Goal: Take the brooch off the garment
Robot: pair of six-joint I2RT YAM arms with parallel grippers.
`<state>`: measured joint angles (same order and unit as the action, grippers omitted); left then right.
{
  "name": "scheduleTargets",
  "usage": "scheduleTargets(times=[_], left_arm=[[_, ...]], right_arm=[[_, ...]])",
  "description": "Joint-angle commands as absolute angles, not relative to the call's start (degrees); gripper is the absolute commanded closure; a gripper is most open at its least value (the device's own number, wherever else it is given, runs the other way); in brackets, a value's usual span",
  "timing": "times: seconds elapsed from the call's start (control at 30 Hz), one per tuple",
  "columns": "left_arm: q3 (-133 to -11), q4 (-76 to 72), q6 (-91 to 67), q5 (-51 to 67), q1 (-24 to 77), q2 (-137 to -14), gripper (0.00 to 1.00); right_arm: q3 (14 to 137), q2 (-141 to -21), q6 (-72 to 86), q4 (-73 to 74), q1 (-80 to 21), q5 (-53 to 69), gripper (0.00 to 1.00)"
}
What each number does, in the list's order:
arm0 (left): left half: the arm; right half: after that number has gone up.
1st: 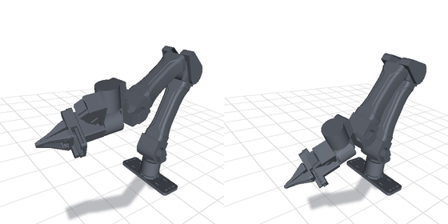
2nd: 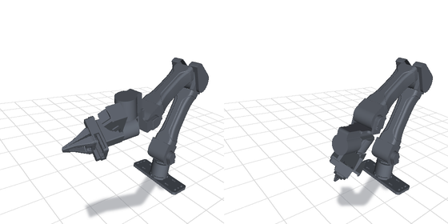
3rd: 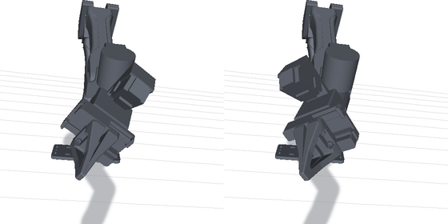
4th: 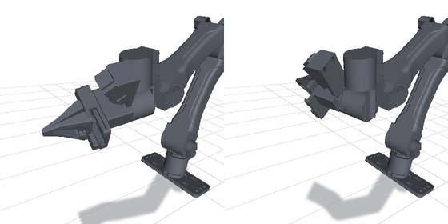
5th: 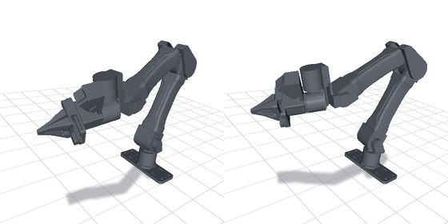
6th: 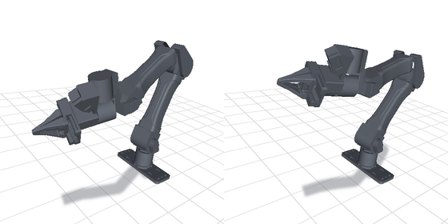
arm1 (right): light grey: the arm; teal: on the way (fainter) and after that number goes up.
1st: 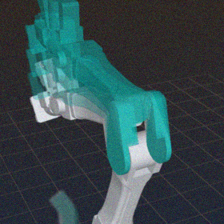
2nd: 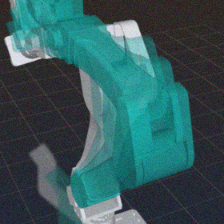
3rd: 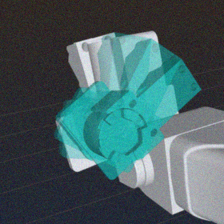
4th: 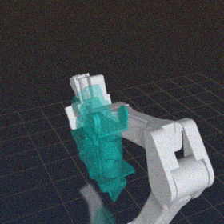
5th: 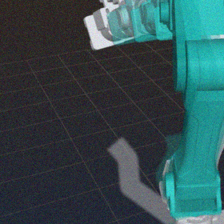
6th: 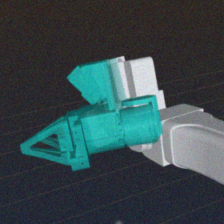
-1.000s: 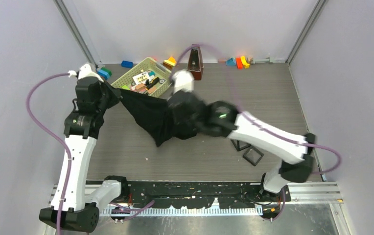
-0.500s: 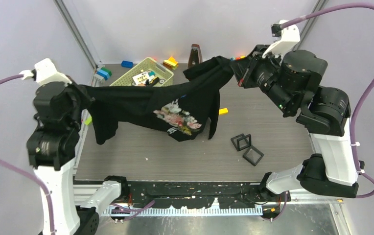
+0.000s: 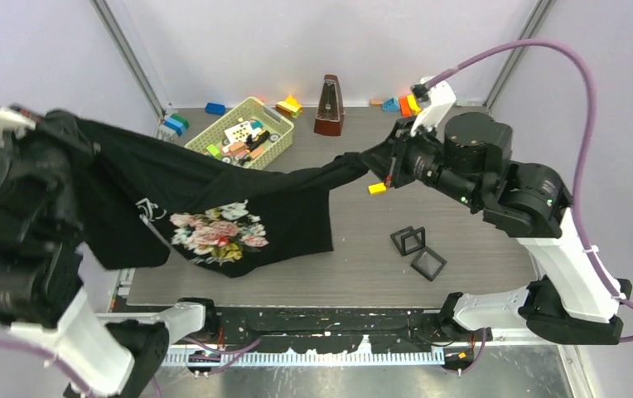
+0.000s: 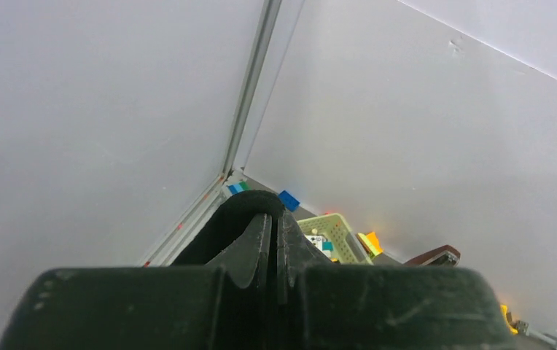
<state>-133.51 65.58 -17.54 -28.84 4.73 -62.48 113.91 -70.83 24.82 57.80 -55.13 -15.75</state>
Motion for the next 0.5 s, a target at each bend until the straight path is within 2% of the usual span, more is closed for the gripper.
scheduleTargets(times=[0.0,0.1,0.23,0.3,0.47], left_arm=[[-142.2,63.8,-16.9,-28.0,4.6,-76.6,1.0],[-138.8,61.0,-18.5,-26.1,4.6,-79.1,1.0],[-121.5,51.7,-22.1,-20.1,4.6,-79.1,1.0],[-116.7,46.1,-25.1,-16.5,4.6,-82.4,1.0],[-127.3,47.9,-30.5,-8.4,10.3,-101.0,1.0]], right_arm=[[107.8,-70.2,29.5,49.7,-55.2,-7.3,1.0],[101.8,-67.7,31.9,45.7,-55.2,-6.9,1.0],[87.7,-60.8,35.9,40.7,-55.2,-17.3,1.0],[81.0,-57.7,37.1,38.2,-55.1,-25.8,1.0],[67.2,-55.3,39.3,32.5,-52.4,-37.8,1.0]])
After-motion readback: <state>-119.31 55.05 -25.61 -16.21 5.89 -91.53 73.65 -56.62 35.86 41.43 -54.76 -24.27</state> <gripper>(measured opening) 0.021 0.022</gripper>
